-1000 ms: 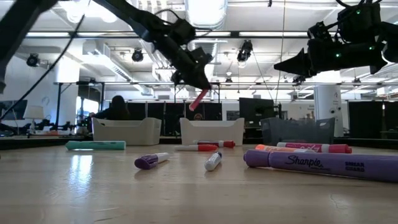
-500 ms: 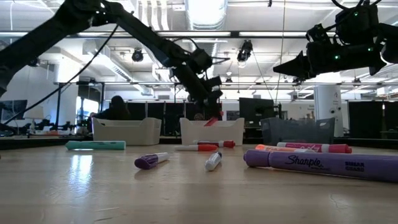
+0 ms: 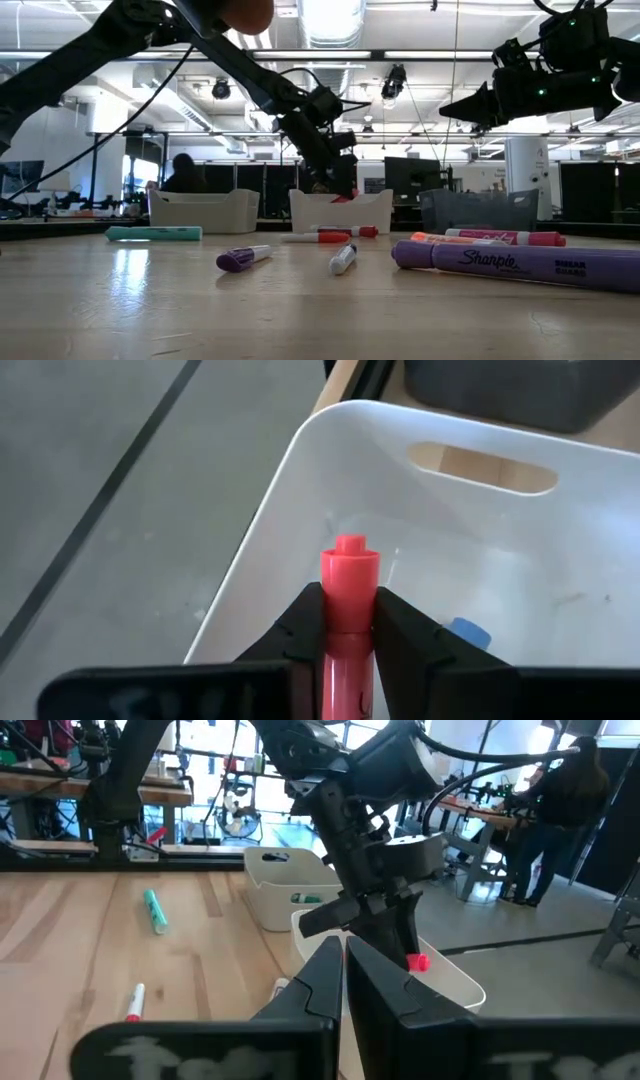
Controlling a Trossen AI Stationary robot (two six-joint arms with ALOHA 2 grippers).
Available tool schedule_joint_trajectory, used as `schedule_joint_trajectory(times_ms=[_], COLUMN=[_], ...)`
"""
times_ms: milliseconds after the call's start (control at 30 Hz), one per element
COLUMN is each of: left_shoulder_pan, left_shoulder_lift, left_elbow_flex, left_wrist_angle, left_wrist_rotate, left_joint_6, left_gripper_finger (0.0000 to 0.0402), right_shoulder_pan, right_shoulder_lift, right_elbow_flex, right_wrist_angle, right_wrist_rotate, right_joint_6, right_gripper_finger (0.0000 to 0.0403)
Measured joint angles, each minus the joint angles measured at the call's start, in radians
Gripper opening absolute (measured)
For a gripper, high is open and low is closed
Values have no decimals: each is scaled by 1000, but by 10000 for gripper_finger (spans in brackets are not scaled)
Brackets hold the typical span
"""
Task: Pick & Place Markers
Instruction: Put the pink highlighter into the white bin, then put the pink marker pen into the gray bin
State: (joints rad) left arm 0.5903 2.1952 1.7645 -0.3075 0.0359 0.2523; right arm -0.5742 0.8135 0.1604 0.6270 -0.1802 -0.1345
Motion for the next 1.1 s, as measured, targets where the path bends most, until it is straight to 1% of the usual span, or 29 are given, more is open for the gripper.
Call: schedule_joint_trajectory(times_ms=[233, 433, 567, 733, 833, 900, 967, 1100], left_shoulder_pan=[0, 0, -4, -27, -47, -66, -85, -127], left_shoulder_lift=[0, -6, -45, -127, -195, -253, -320, -464], left_elbow_flex=[0, 10, 9, -35, -115, -200, -308, -566], left_wrist_angle=[-6, -35, -61, -49, 32, 129, 232, 461], left_wrist_rotate=[-10, -11, -16, -17, -19, -18, -18, -18], left_joint_6=[-21, -27, -55, -72, -81, -103, -121, -178], left_gripper_finger=[103, 108, 93, 46, 14, 4, 4, 4], right_shoulder_pan=[0, 0, 0, 0, 0, 0, 0, 0], right_shoulder_lift=[0, 0, 0, 0, 0, 0, 0, -1], right_elbow_flex=[0, 0, 0, 0, 0, 0, 0, 0], right_wrist_angle=[0, -1, -1, -1, -2, -2, -2, 3], right_wrist_rotate=[3, 23, 23, 24, 24, 24, 24, 25], right_joint_6=[1, 4, -2, 20, 63, 83, 92, 116], right_gripper_finger=[12, 12, 12, 12, 12, 12, 12, 12])
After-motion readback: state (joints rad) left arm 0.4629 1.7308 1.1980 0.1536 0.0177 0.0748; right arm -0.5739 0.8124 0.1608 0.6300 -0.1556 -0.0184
